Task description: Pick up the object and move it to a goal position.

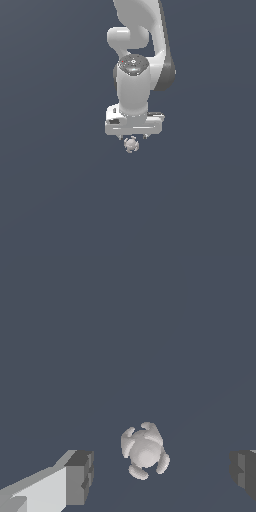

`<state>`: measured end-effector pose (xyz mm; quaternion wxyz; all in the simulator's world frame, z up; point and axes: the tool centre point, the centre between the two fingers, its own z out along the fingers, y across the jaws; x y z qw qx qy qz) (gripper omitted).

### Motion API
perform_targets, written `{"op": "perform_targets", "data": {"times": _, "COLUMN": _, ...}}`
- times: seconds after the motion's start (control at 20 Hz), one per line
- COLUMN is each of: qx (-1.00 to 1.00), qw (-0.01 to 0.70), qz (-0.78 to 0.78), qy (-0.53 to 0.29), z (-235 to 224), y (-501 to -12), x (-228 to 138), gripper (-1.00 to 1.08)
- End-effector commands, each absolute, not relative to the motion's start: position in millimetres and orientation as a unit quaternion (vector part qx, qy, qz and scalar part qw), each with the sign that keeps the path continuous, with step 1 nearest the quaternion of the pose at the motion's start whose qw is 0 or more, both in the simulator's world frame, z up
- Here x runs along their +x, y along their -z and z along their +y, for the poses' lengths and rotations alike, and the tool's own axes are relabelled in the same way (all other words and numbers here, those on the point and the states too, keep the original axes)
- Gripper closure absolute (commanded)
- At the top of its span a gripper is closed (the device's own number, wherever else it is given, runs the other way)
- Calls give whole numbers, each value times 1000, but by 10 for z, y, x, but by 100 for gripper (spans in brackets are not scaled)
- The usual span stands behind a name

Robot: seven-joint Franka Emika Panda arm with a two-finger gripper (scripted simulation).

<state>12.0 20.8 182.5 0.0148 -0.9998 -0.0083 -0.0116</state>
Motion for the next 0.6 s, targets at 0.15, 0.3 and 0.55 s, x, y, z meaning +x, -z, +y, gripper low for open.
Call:
{"op": "perform_targets", "data": {"times": 0.15, "qx": -1000, "qw": 14, "qz": -9, "qy": 8, "z": 220, "y": -1808, "x": 102, "gripper": -92}}
{"op": "perform_targets", "data": {"times": 0.3, "qx": -1000, "qw": 12, "qz": -11, "qy": -2, "z": 252, "y": -1768, "x": 57, "gripper": -92}}
{"op": "perform_targets", "data": {"times": 0.55, "qx": -1000, "qw": 11, "qz": -11, "qy": -5, "z": 264, "y": -1755, "x": 41, "gripper": -92}}
